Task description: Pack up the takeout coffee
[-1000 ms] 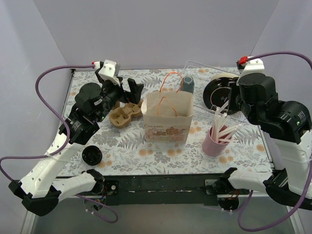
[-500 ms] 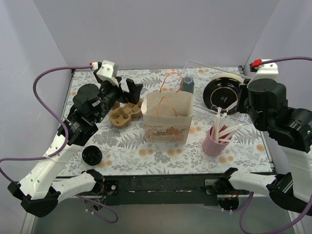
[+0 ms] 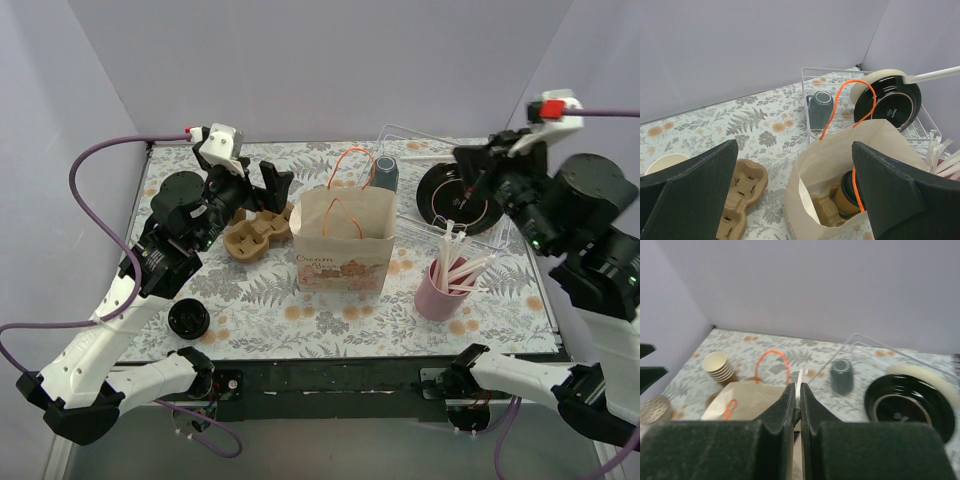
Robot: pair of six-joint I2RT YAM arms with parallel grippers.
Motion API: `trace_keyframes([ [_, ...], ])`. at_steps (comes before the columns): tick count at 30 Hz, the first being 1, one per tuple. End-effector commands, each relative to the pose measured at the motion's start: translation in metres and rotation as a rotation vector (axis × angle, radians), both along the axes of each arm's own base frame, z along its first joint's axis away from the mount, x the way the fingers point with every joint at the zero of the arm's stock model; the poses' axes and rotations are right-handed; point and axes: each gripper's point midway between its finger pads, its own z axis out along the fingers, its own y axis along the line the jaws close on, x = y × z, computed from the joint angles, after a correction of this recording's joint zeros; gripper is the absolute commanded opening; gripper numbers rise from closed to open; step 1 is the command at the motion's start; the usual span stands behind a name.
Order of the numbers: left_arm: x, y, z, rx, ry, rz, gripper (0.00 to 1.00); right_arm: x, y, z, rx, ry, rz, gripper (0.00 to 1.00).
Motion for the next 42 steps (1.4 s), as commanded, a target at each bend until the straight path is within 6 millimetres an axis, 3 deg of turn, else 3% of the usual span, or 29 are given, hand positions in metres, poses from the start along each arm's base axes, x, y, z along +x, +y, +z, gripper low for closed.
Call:
trace_keyframes([
  [1, 0.000, 0.002, 0.005, -0.013, -0.015, 0.009, 0.98, 0.015, 0.090, -0.014, 0.062, 0.053, 0.312, 0.01],
  [7, 0.000, 0.004, 0.005, -0.009, -0.017, 0.019, 0.98, 0.024, 0.122, -0.036, 0.068, 0.096, 0.408, 0.01],
  [15, 0.001, 0.005, 0.001, -0.009, -0.003, 0.025, 0.98, 0.029, 0.144, -0.066, 0.049, 0.155, 0.479, 0.01],
  [19, 0.001, 0.006, -0.004, -0.014, 0.008, 0.031, 0.98, 0.034, 0.169, -0.087, 0.028, 0.209, 0.559, 0.01],
  [21, 0.000, 0.005, -0.005, -0.017, 0.011, 0.030, 0.98, 0.039, 0.175, -0.087, 0.022, 0.211, 0.570, 0.08],
  [22, 0.000, 0.005, -0.005, -0.020, 0.012, 0.028, 0.98, 0.045, 0.179, -0.097, 0.006, 0.243, 0.563, 0.12],
  [23, -0.001, 0.006, -0.005, -0.022, 0.010, 0.028, 0.98, 0.048, 0.181, -0.096, 0.005, 0.246, 0.560, 0.23],
  [25, -0.002, 0.007, -0.004, -0.025, 0.008, 0.031, 0.98, 0.054, 0.187, -0.097, -0.008, 0.251, 0.562, 0.32],
  [27, -0.003, 0.008, -0.005, -0.025, 0.008, 0.031, 0.98, 0.061, 0.193, -0.107, -0.016, 0.289, 0.559, 0.35],
  [28, -0.003, 0.009, -0.004, -0.026, 0.007, 0.033, 0.98, 0.061, 0.195, -0.101, -0.008, 0.286, 0.567, 0.36],
  [30, -0.004, 0.009, -0.006, -0.024, 0.009, 0.033, 0.98, 0.062, 0.202, -0.110, -0.020, 0.325, 0.584, 0.36],
  [35, -0.003, 0.009, -0.005, -0.029, 0.004, 0.031, 0.98, 0.061, 0.204, -0.110, -0.016, 0.344, 0.597, 0.43],
  [39, -0.003, 0.008, -0.004, -0.035, 0.000, 0.031, 0.98, 0.065, 0.194, -0.089, -0.002, 0.273, 0.551, 0.48],
  [40, -0.003, 0.007, -0.004, -0.033, -0.001, 0.029, 0.98, 0.068, 0.189, -0.084, -0.005, 0.254, 0.517, 0.51],
  [42, -0.003, 0.006, -0.001, -0.035, -0.005, 0.023, 0.98, 0.069, 0.182, -0.068, 0.005, 0.218, 0.487, 0.67],
])
